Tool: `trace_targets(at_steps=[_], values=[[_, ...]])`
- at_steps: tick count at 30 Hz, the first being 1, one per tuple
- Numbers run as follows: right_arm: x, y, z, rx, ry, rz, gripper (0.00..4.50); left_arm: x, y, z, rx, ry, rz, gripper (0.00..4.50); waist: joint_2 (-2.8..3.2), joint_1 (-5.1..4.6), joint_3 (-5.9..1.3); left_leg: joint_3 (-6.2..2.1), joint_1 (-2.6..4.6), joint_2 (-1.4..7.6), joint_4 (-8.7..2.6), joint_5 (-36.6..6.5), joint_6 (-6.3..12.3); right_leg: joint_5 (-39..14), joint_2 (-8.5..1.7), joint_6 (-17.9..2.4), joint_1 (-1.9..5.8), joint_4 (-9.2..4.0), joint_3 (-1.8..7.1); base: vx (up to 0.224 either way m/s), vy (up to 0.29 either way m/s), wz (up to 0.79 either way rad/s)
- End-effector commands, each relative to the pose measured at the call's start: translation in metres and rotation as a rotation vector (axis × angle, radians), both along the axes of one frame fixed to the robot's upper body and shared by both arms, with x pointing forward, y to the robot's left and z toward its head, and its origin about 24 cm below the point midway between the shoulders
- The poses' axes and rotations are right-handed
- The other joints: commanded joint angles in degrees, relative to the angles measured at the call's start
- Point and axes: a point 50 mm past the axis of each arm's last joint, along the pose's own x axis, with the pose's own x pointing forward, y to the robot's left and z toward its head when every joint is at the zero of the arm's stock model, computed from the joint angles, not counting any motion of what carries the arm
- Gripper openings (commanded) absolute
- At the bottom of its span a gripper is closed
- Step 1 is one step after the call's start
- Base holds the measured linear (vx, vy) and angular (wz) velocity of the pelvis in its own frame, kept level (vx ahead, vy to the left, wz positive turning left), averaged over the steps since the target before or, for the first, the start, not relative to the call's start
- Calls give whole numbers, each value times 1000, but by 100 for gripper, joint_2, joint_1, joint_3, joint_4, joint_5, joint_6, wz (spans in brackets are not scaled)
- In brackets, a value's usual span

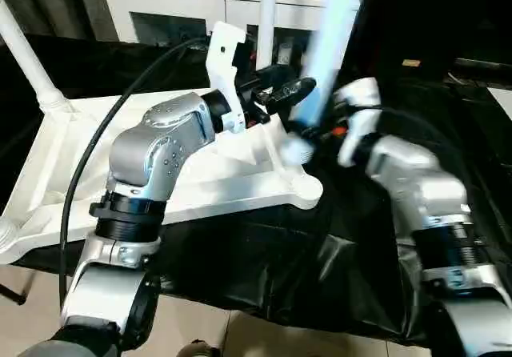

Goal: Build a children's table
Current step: Insert table leg to table base

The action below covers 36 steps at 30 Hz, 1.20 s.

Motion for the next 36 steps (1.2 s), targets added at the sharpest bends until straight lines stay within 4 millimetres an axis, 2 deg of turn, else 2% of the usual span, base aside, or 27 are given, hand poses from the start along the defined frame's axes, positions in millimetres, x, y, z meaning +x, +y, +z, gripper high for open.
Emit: trace_targets(at_steps=[1, 2, 3, 4, 5, 6, 7, 9, 10, 12, 13, 15, 17, 19, 22, 26, 31, 33, 36], values=[[-5, -16, -4, -1, 5, -22, 185, -4, 8, -6, 65, -78, 32, 340, -12, -9, -406, -152, 170, 302, -392, -809, 100, -187, -435, -1269, 300, -417, 250, 0, 0, 0], [-7, -18, -5, -3, 12, -19, 185, -6, 9, -10, 93, -88, 31, 340, -13, -7, -413, -163, 171, 310, -394, -823, 124, -225, -439, -1243, 304, -427, 248, 0, 0, 0], [-14, -25, -9, -14, 29, 2, 185, -12, 13, -26, 194, -98, 12, 340, -34, -7, -407, -169, 168, 322, -405, -869, 135, -344, -454, -1187, 307, -430, 252, 0, 0, 0], [-15, -26, -10, -16, 32, 7, 185, -13, 13, -29, 212, -97, 4, 340, -24, -11, -406, -171, 169, 336, -409, -882, 143, -393, -452, -1120, 300, -427, 257, 0, 0, 0], [-24, -31, -15, -30, 52, 40, 185, -24, 13, -52, 318, -79, -61, 340, -33, -6, -407, -170, 172, 336, -408, -858, 160, -407, -446, -1095, 293, -425, 258, 0, 0, 0], [-27, -31, -17, -32, 55, 46, 185, -29, 12, -64, 366, -70, -87, 340, -22, -1, -399, -177, 170, 341, -423, -857, 182, -437, -448, -1057, 287, -445, 261, 0, 0, 0], [-28, -31, -19, -29, 57, 44, 185, -31, 12, -76, 401, -56, -99, 340, 15, -19, -395, -170, 181, 344, -430, -934, 155, -520, -444, -1049, 256, -444, 260, 0, 0, 0], [-28, -30, -20, -24, 55, 38, 185, -34, 12, -90, 436, -37, -121, 340, 23, -33, -392, -165, 202, 339, -441, -1092, 62, -726, -436, -1075, 237, -469, 256, 0, 0, 0], [-28, -30, -20, -24, 55, 38, 185, -34, 12, -90, 436, -37, -121, 340, 11, -35, -383, -167, 202, 342, -452, -1209, 3, -861, -443, -1085, 234, -485, 260, 0, 0, 0], [-27, -26, -21, -2, 49, 27, 185, -31, 15, -107, 474, -3, -127, 340, 6, -32, -367, -167, 215, 334, -462, -1334, -48, -1033, -445, -1065, 215, -512, 266, 0, 0, 0], [-27, -24, -21, 4, 50, 30, 185, -29, 16, -113, 491, 15, -136, 323, 0, -45, -358, -167, 221, 323, -470, -1447, -78, -1217, -440, -1012, 204, -532, 269, 0, 0, 0], [-28, -20, -21, 3, 50, 41, 185, -27, 19, -121, 539, 35, -152, 312, 3, -39, -372, -177, 223, 325, -474, -1430, -109, -1247, -453, -966, 205, -535, 276, 0, 0, 0], [-28, -19, -21, 0, 49, 47, 185, -26, 20, -123, 557, 41, -158, 294, 6, -36, -387, -175, 217, 328, -469, -1341, -118, -1066, -456, -980, 211, -501, 277, 0, 0, 0], [-27, -16, -20, -1, 46, 59, 185, -18, 22, -125, 584, 30, -122, 280, 35, -39, -399, -171, 209, 320, -458, -1204, -79, -679, -437, -1072, 211, -479, 270, 0, 0, 0], [-26, -12, -19, 1, 38, 68, 185, -6, 24, -127, 606, 23, -83, 250, 29, -18, -428, -174, 211, 317, -436, -1070, -10, -332, -456, -1169, 243, -440, 263, 0, 0, 0], [-25, -10, -19, -4, 33, 69, 185, -3, 23, -134, 596, 48, -121, 226, 24, -1, -437, -163, 193, 315, -416, -869, 87, -1, -468, -1295, 263, -413, 259, 0, 0, 0], [-26, -7, -20, -13, 32, 80, 185, -5, 21, -143, 609, 99, -207, 192, 28, -3, -419, -164, 206, 332, -429, -1049, 77, -257, -491, -1339, 261, -439, 261, 0, 0, 0], [-26, -8, -20, -17, 31, 81, 185, -5, 21, -144, 627, 102, -230, 165, 37, -6, -417, -170, 215, 342, -441, -1134, 31, -398, -490, -1327, 255, -446, 262, 0, 0, 0], [-25, -8, -19, -20, 28, 80, 185, 0, 24, -145, 658, 91, -214, 148, 43, -6, -423, -169, 216, 341, -437, -1102, 30, -253, -491, -1352, 258, -433, 263, 0, 0, 0]])
